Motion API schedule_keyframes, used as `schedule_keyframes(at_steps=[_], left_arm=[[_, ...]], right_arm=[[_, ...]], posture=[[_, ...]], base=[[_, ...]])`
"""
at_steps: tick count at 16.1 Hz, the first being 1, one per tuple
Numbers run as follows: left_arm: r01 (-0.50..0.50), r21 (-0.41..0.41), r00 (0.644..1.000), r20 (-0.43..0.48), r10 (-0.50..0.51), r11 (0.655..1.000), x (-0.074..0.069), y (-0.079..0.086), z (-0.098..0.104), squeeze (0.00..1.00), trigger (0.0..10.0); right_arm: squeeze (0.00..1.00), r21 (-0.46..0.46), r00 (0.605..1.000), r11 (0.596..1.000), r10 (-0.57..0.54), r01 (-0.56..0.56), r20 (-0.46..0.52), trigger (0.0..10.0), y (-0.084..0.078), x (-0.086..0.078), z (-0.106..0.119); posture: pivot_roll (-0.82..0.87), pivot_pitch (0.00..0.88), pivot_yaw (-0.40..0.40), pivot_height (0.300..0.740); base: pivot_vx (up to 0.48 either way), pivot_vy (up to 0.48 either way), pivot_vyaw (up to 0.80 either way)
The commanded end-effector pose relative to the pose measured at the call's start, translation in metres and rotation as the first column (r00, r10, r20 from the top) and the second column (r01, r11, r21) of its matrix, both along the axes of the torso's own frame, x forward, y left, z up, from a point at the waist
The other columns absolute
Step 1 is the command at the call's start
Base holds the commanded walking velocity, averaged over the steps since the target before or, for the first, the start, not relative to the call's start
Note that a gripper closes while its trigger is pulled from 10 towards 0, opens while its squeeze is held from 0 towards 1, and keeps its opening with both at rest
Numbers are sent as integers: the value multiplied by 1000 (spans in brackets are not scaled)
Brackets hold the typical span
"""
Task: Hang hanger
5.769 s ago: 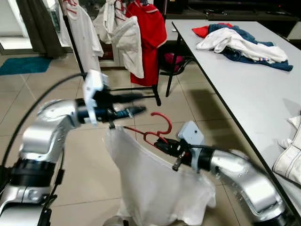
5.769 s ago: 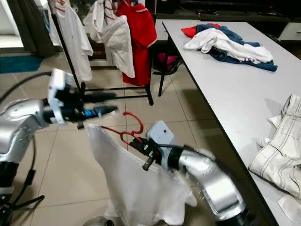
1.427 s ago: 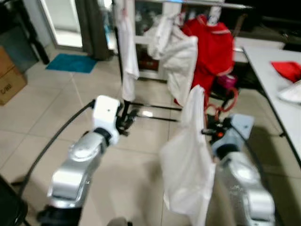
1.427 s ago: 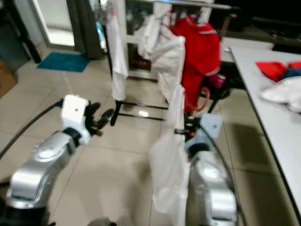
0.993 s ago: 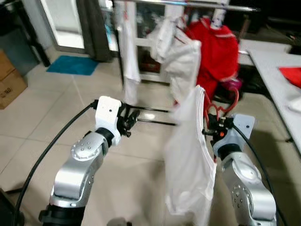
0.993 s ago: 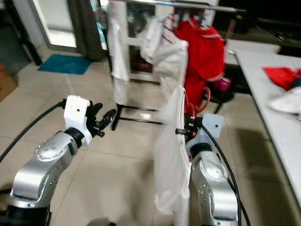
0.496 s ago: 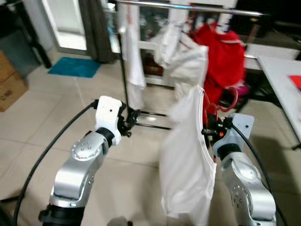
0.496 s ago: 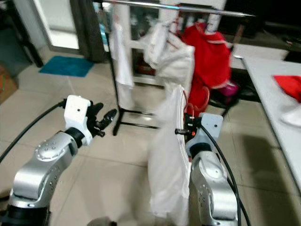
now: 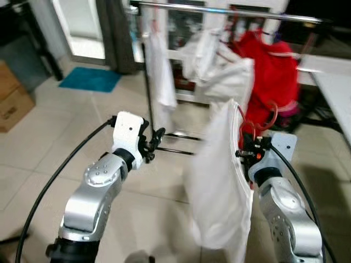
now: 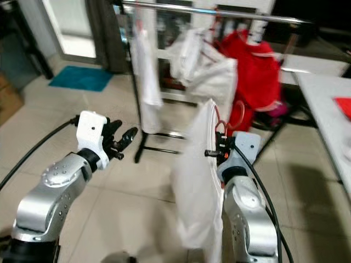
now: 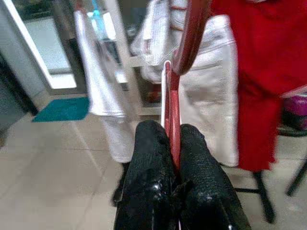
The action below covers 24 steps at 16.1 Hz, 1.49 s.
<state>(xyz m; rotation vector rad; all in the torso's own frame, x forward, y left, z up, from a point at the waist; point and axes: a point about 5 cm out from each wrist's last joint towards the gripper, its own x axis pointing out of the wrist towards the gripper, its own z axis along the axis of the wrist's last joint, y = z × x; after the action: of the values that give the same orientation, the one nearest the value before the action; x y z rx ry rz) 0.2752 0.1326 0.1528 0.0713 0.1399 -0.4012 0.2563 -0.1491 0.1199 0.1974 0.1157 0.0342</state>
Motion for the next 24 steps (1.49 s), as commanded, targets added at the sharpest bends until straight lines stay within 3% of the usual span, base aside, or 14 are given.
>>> schedule_keyframes(at_steps=[1,4,8,12,15,20,24], left_arm=[[-9,1,1000,8,9,1000,2,2,3,0,10000],[-5,-1,1000,7,5,1000,2,0,3,0,10000],[-4,0,1000,7,4,1000,3,1,3,0,10000],[-11,0,1000,-13,11,1000,-2,1,-4,0,10000],[6,2,1000,-6,-6,1000,3,-1,-3,0,10000],[13,1,1000,-14,-13,1000,0,-3,-6,0,10000],[15,6,1000,-13,-15,1000,1,-1,-5,0,10000]], right_arm=[[0,-9,999,1000,10,-9,52,10000,3,2,9],[0,-7,999,1000,7,-7,49,10000,2,3,9],[0,-4,999,1000,20,-19,46,10000,4,3,9],[0,-19,999,999,26,-25,30,10000,3,1,4],[0,-20,999,999,47,-47,27,10000,6,5,4],[0,-60,984,983,177,-175,18,10000,19,-2,3],[0,-48,982,981,186,-185,18,10000,22,-1,5]], posture=[[21,64,-12,740],[21,64,-12,740],[21,63,-11,740],[13,56,-10,740],[3,51,0,740],[-6,52,3,740],[-5,54,6,740]], base=[[352,0,0],[356,0,0],[355,0,-756],[354,0,0],[356,0,0],[356,0,0],[355,0,577]])
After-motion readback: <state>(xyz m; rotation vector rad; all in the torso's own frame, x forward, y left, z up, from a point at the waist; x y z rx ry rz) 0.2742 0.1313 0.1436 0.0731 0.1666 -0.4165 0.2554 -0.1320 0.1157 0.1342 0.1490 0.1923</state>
